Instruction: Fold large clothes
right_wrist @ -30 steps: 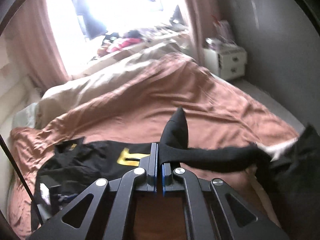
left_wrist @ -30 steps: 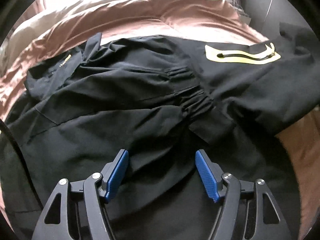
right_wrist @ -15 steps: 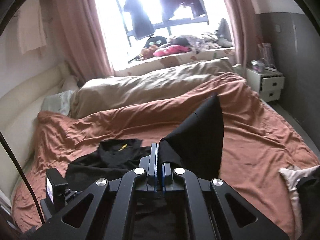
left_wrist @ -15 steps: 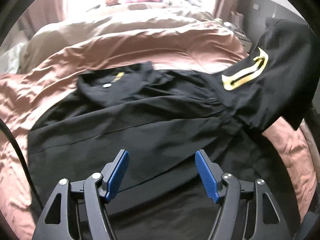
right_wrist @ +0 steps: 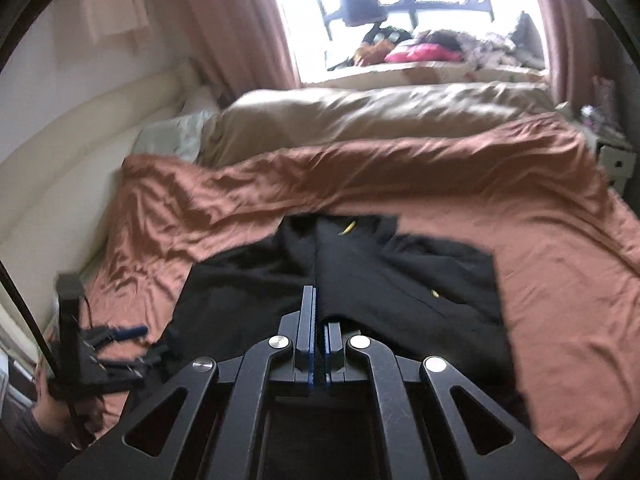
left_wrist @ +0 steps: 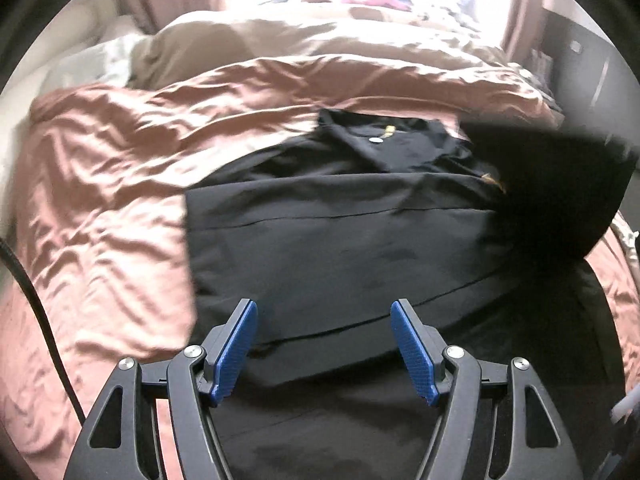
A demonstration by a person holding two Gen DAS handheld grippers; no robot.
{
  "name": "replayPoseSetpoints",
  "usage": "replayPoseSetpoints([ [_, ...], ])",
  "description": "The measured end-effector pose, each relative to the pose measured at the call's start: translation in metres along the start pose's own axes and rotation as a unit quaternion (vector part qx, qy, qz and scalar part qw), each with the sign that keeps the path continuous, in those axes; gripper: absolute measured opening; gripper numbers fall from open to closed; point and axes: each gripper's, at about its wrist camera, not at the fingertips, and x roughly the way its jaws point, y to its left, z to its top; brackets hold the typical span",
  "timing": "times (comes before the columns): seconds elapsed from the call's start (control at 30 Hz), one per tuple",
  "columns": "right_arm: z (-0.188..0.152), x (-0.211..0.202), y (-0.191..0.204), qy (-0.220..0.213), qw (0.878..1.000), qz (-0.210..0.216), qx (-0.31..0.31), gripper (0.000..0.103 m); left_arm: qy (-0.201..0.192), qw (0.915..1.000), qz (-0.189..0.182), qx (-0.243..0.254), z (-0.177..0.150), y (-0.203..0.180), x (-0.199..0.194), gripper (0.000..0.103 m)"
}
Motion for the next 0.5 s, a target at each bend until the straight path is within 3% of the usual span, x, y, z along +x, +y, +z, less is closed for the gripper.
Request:
replayPoseSetpoints([
  [0.3,-0.019,0.081,-0.005,0.086,0.995,0.008,0.043,0.0,0.003,0.9992,0.04,-0.008,-0.016,0.046,-0.024,0.071],
  [0.37,-0.021,0.087,-0.009,0.094,0.994,0.011,0.052,0.007,0.005,0.9991,0.04,-0.013,-0.018,0.051,-0.024,0.071],
  [0.4,-0.023,0.091,-0.014,0.104,0.993,0.01,0.055,0.014,0.006,0.9991,0.039,-0.016,-0.019,0.052,-0.023,0.071],
  [0.43,-0.026,0.091,-0.015,0.112,0.992,0.019,0.058,0.04,0.007,0.9991,0.038,-0.018,-0.02,0.052,-0.022,0.071],
  [0.47,-0.03,0.09,-0.016,0.121,0.99,0.033,0.063,0.08,0.008,0.9991,0.038,-0.018,-0.021,0.051,-0.022,0.071],
  [0.5,-0.031,0.088,-0.02,0.123,0.99,0.032,0.062,0.093,0.008,0.9991,0.037,-0.018,-0.022,0.049,-0.021,0.071],
])
